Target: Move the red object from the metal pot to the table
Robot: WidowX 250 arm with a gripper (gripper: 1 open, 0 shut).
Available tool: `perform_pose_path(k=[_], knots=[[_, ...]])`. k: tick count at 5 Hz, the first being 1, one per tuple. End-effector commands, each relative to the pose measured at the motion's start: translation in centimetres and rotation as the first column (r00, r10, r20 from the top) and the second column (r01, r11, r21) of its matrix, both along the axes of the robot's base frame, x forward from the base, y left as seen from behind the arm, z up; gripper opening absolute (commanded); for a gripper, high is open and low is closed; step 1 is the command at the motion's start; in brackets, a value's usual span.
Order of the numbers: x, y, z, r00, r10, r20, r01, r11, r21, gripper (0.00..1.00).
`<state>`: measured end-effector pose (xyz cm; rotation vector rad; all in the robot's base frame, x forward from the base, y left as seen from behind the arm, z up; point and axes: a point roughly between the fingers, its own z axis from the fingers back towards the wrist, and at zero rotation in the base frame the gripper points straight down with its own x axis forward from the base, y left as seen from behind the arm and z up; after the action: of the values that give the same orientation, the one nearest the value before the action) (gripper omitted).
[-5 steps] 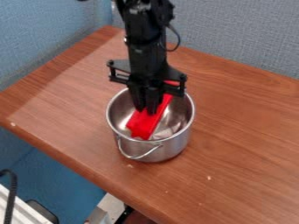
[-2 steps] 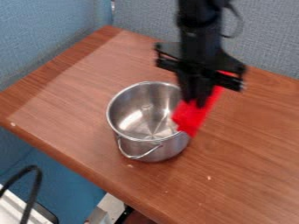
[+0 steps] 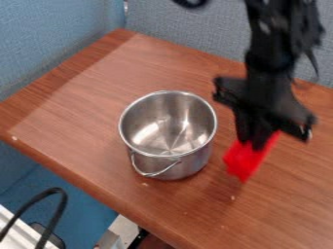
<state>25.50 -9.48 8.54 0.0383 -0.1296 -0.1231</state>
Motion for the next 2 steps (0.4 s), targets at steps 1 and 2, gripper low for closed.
perform_pose_path(k=[1, 2], knots=[[0.7, 0.2, 0.2, 0.994, -0.060, 0.096, 0.063, 0.998, -0.031, 0.00], [0.7, 1.2, 2.0, 0.993, -0.028, 0.118, 0.033, 0.999, -0.042, 0.00]])
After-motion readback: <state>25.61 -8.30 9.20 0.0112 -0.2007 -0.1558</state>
